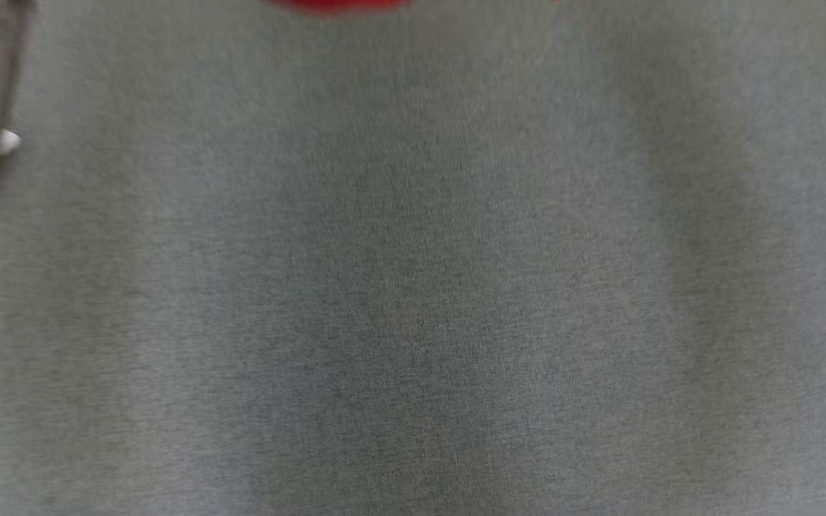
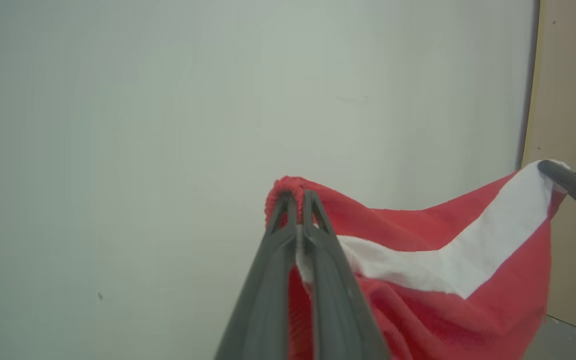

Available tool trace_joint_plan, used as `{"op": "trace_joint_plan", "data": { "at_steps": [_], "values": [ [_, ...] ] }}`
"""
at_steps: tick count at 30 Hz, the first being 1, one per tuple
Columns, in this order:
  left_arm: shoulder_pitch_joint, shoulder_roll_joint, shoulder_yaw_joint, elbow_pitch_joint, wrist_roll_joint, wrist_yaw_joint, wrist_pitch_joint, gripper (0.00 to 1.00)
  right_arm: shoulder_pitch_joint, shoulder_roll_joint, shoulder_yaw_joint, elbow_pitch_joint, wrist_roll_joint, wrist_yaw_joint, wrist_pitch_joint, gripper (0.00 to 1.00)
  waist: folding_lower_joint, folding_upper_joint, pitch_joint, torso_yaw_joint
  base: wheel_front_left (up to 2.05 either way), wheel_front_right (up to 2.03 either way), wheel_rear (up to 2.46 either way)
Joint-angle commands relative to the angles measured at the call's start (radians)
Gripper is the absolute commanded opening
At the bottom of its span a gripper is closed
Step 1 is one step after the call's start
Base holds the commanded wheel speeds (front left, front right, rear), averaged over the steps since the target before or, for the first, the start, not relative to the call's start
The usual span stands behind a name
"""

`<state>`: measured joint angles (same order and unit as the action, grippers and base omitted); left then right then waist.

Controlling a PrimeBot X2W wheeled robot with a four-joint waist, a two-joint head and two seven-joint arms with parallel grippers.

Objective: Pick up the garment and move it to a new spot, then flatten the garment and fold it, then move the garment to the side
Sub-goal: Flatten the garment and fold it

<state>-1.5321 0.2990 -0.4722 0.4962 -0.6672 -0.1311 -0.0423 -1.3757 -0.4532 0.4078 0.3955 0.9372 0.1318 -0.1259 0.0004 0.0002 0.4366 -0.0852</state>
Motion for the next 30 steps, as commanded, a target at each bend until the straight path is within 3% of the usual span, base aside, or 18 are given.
{"op": "trace_joint_plan", "data": {
  "at_steps": [1, 8, 17, 24, 30],
  "values": [
    [-0.056, 0.0, -0.002, 0.025, 0.001, 0.002, 0.003, 0.0, -0.056, -0.002, 0.001, 0.028, 0.004, -0.002, 0.008, 0.0, -0.0004, -0.0002, 0.182, -0.042, 0.0, 0.0, 0.0],
    [-0.312, -0.025, -0.02, 0.185, -0.019, 0.002, -0.004, 0.0, -0.324, 0.013, 0.027, 0.209, -0.004, -0.002, -0.012, 0.0, -0.0004, -0.0002, 0.241, -0.059, 0.0, 0.0, 0.0],
    [-0.409, -0.033, -0.079, 0.308, -0.054, 0.002, -0.049, 0.0, -0.413, 0.031, 0.099, 0.297, 0.038, -0.002, -0.053, 0.0, -0.0004, -0.0002, 0.278, -0.071, 0.0, 0.0, 0.0],
    [-0.313, 0.01, -0.142, 0.315, -0.116, 0.002, -0.128, 0.0, -0.336, 0.0, 0.191, 0.278, 0.087, -0.002, -0.084, 0.0, -0.0004, -0.0002, 0.295, -0.065, 0.0, 0.0, 0.0],
    [-0.034, 0.088, -0.176, 0.209, -0.174, 0.002, -0.206, 0.0, -0.096, -0.063, 0.279, 0.156, 0.152, -0.002, -0.128, 0.0, -0.0004, -0.0002, 0.216, -0.057, 0.0, 0.0, 0.0]
  ]
}}
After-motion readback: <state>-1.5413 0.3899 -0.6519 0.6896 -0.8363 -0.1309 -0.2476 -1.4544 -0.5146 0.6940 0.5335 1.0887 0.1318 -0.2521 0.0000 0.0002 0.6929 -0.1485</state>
